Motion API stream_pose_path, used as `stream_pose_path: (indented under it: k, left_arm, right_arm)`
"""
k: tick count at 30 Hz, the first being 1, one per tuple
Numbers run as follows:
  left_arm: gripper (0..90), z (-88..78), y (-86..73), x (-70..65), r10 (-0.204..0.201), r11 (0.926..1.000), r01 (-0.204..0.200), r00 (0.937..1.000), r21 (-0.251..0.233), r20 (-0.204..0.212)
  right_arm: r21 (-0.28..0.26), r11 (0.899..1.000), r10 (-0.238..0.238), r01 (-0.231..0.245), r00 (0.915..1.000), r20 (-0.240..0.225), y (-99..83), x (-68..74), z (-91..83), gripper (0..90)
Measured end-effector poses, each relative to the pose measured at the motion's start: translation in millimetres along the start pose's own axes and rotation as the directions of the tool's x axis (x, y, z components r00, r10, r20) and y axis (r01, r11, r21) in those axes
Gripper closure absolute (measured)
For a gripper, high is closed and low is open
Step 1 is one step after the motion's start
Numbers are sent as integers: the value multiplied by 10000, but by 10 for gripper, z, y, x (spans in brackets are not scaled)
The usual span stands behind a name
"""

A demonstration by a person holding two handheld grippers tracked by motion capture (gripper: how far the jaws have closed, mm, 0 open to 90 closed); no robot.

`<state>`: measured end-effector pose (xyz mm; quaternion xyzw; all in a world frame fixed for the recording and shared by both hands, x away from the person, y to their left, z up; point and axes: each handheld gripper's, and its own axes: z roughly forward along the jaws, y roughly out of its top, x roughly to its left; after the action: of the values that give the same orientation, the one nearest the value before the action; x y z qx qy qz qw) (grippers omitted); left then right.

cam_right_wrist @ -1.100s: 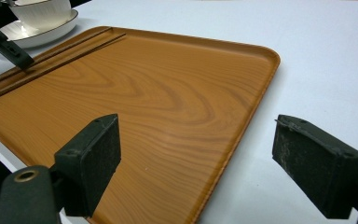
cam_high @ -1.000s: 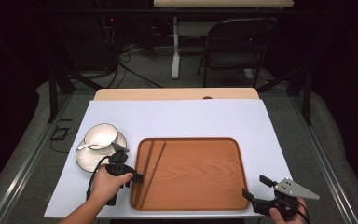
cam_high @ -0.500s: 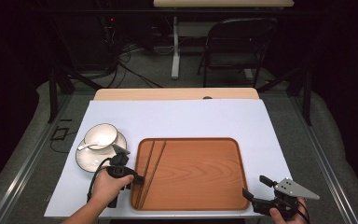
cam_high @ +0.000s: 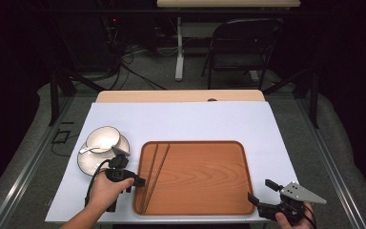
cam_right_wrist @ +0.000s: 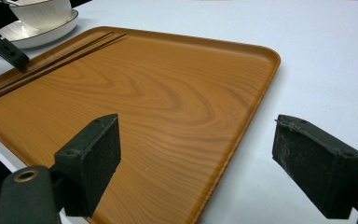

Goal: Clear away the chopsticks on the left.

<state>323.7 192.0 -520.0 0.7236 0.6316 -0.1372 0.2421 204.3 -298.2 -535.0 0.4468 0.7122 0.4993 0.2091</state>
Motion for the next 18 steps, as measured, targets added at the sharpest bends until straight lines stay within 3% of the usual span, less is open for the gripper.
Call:
stream_pose_path:
  k: [4, 7, 10, 13, 18]
  left_arm:
    - [666, -90, -18, -51, 443, 9980, -455, 9986, -448, -273]
    - [622, -161, -46, -95, 1280, 9844, -1385, 9869, -1088, -982]
    - [583, -218, -70, -117, 1604, 9709, -1781, 9800, -1598, -1174]
    - [557, -288, -99, -134, 2112, 9495, -2400, 9652, -2023, -1542]
    - [512, -374, -158, -127, 2848, 9035, -3395, 9316, -2614, -2258]
  right_arm:
    - [4, 10000, 2, -2, 10000, 2, 0, 0, 1, 148]
    - [5, 10000, 4, -4, 10000, 6, 1, 1, 1, 148]
    - [15, 10000, -13, 13, 10000, 7, 0, 2, 1, 148]
    - [12, 10000, 14, -14, 10000, 12, 1, 0, 2, 148]
    - [11, 10000, 7, -7, 10000, 14, 1, 0, 3, 148]
